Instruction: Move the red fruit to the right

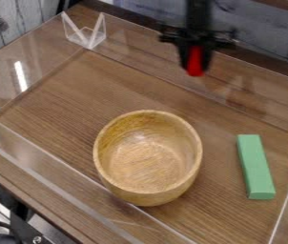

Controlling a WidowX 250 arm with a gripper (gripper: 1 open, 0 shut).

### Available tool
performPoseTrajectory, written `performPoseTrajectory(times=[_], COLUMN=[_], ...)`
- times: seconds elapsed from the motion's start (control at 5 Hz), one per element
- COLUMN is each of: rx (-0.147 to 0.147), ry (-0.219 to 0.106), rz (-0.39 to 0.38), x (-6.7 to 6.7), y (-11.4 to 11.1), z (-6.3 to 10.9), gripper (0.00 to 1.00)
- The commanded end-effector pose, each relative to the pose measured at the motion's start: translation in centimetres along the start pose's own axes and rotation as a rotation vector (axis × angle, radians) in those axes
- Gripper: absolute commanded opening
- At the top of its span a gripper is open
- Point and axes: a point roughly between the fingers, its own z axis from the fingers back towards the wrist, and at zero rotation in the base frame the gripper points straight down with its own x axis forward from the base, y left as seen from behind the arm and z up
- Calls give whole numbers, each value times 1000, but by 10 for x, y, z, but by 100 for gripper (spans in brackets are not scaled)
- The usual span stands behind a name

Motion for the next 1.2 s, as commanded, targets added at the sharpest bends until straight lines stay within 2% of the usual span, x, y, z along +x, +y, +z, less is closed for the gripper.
performPoseTrajectory(times=[0.0,0.2,0.4,0.6,1.0], rx=[-9,8,33,49,72], ry=[-82,-69,-57,-46,-24], rz=[-10,-38,-37,-56,-68], x=[1,-10,-15,-11,-2], y=[-29,-56,-68,-64,-47], z=[20,12,1,-10,-16], gripper=[0,0,0,0,0])
